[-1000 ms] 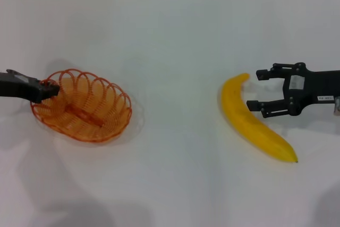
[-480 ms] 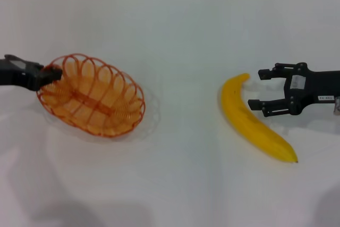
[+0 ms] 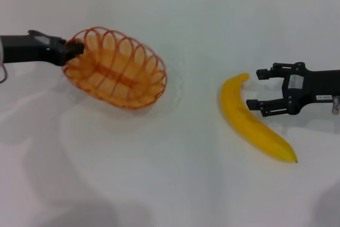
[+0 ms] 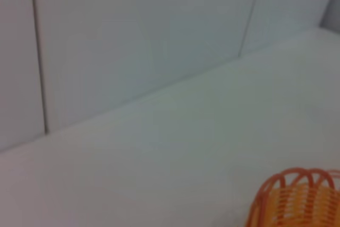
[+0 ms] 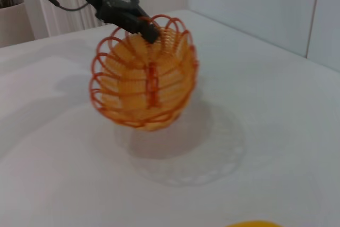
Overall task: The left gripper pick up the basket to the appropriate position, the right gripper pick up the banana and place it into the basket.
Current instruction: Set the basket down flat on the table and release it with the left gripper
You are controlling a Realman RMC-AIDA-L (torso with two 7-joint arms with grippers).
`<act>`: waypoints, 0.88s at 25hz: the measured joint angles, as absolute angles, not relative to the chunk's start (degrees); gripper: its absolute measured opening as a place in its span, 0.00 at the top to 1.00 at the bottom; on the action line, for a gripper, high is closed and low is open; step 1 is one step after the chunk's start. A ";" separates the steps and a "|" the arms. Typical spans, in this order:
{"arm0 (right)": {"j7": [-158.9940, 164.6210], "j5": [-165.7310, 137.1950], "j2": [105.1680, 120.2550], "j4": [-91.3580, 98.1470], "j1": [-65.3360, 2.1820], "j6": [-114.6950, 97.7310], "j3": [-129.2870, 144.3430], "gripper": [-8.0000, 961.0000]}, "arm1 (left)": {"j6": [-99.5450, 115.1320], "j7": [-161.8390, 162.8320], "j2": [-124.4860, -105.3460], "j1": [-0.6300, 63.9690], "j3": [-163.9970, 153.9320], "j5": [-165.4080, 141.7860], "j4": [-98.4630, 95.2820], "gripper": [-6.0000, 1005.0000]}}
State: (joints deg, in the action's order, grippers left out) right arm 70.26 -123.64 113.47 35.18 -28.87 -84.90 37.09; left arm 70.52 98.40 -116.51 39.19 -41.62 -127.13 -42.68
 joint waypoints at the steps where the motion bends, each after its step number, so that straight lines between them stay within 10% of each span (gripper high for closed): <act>1: 70.43 -123.71 113.47 35.21 -28.88 -84.90 37.09 0.07 | 69.26 97.48 -116.51 39.58 -41.69 -125.83 -41.24 0.92; 22: 71.62 -124.74 113.72 35.16 -29.63 -84.82 38.42 0.07 | 59.21 95.99 -116.31 42.81 -41.97 -112.10 -31.39 0.92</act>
